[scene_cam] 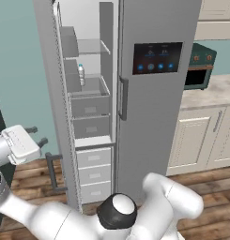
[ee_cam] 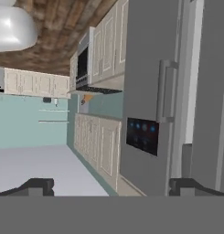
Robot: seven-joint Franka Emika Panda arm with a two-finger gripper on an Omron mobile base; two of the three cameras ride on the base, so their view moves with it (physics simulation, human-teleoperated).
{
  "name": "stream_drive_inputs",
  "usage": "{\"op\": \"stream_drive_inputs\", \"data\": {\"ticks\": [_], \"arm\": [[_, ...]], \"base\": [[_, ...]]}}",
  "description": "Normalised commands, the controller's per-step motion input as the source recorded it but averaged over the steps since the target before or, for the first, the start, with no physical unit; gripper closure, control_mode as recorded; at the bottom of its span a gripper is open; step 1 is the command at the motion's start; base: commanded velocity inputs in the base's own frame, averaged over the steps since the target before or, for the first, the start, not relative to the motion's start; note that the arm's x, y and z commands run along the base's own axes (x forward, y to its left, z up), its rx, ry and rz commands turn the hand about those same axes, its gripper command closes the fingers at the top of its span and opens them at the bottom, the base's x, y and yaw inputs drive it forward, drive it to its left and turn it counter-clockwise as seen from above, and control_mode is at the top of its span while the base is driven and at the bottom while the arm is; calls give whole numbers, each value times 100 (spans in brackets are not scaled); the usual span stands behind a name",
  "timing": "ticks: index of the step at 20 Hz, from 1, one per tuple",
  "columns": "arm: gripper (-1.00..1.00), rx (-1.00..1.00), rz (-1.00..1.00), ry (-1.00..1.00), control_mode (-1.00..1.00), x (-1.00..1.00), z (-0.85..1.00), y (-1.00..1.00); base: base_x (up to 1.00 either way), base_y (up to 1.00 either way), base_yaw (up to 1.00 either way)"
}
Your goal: Pick up the frozen steak from the freezer, place it on any shelf in the fridge, and close the fridge and freezer doors when done.
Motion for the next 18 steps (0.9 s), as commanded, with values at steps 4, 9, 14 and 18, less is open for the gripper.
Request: {"op": "stream_drive_inputs", "data": {"ticks": [4, 9, 14, 18], "arm": [[-100, 0, -4, 0, -100, 12, -10, 18], [-100, 0, -5, 0, -100, 26, -21, 23], [-100, 0, -4, 0, -100, 41, -19, 11], [-100, 0, -4, 0, -100, 47, -14, 5]], "base": [[0, 0, 0], [0, 0, 0], [0, 0, 0], [0, 0, 0]]}}
